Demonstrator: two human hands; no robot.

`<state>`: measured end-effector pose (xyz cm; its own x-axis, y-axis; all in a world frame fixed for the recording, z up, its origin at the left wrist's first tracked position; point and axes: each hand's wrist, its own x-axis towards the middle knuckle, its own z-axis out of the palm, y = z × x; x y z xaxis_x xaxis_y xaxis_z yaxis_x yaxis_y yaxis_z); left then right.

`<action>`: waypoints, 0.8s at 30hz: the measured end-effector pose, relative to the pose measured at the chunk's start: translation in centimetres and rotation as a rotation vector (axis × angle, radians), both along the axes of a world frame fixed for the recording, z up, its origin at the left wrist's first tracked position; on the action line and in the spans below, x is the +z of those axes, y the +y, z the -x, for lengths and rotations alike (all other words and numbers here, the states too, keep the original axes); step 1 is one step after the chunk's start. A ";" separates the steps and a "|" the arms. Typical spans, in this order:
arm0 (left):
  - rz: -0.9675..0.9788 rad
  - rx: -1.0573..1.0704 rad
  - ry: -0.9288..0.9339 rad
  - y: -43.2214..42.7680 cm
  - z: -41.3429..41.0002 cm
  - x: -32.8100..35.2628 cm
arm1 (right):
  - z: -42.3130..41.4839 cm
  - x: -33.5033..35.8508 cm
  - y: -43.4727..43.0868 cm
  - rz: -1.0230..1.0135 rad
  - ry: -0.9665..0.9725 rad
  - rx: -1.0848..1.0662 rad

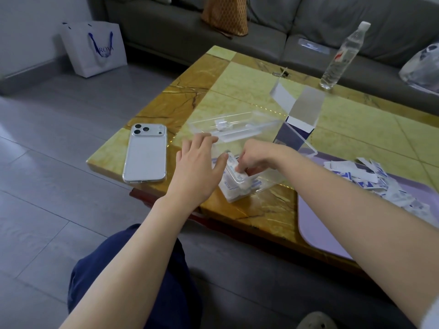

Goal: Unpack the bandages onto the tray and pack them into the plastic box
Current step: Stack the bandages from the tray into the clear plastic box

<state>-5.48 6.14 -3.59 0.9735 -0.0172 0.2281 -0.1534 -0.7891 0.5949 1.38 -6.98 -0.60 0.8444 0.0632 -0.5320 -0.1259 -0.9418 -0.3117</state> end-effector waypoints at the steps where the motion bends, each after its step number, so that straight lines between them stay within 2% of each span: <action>1: 0.001 0.000 0.001 0.0 0.0 0.0 | 0.0 0.0 0.0 0.018 -0.008 0.014; 11: 0.021 -0.006 0.015 0.0 0.1 0.2 | 0.2 0.4 0.5 0.056 -0.035 0.036; 24: 0.023 -0.004 -0.008 -0.1 0.1 0.0 | -0.5 -0.1 -0.6 -0.004 -0.133 0.070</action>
<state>-5.61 6.03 -3.58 0.9716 -0.0157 0.2360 -0.1611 -0.7747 0.6114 1.83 -7.55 -0.66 0.9009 0.1262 -0.4153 -0.0174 -0.9455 -0.3250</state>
